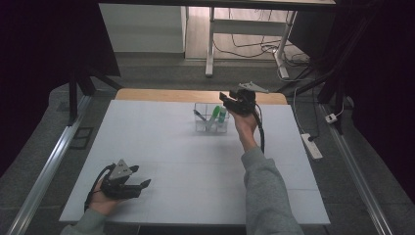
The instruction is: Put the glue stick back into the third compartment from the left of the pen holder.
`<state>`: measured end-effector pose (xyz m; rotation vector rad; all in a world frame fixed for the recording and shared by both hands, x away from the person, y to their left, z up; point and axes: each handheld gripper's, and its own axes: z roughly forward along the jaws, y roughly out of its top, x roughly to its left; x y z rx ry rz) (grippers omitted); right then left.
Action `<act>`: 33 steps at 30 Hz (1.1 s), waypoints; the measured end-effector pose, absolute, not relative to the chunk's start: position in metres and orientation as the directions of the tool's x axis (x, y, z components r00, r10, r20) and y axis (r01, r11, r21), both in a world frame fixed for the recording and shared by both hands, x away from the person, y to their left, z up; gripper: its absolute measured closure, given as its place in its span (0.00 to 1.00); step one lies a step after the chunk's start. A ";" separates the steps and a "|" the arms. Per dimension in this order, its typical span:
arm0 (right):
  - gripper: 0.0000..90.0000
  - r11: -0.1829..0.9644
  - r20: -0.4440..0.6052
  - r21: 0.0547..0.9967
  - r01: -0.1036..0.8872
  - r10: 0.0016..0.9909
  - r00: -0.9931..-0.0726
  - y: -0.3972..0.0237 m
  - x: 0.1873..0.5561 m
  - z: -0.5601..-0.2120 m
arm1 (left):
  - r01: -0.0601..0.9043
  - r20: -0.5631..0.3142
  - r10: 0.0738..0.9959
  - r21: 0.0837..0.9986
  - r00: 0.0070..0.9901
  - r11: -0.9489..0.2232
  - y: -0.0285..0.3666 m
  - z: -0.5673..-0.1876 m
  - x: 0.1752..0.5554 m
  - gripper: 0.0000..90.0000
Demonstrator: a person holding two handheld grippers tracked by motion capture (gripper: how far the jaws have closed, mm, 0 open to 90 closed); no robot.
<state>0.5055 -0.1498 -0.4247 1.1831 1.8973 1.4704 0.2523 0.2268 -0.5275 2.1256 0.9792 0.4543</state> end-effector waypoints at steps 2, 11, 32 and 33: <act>0.55 0.071 0.131 0.935 0.347 0.841 -0.524 -0.151 0.504 -0.423 | 0.500 0.012 0.763 0.749 0.646 -0.435 0.226 -0.527 0.252 0.33; 0.53 0.101 0.139 0.921 0.375 0.816 -0.561 -0.162 0.491 -0.420 | 0.499 0.012 0.762 0.749 0.648 -0.436 0.226 -0.527 0.252 0.33; 0.52 0.226 0.072 0.900 0.372 0.766 -0.639 -0.209 0.423 -0.430 | 0.506 -0.003 0.768 0.754 0.640 -0.419 0.226 -0.526 0.254 0.33; 0.52 0.230 0.071 0.899 0.372 0.763 -0.643 -0.211 0.419 -0.432 | 0.506 -0.003 0.768 0.754 0.640 -0.418 0.226 -0.526 0.254 0.33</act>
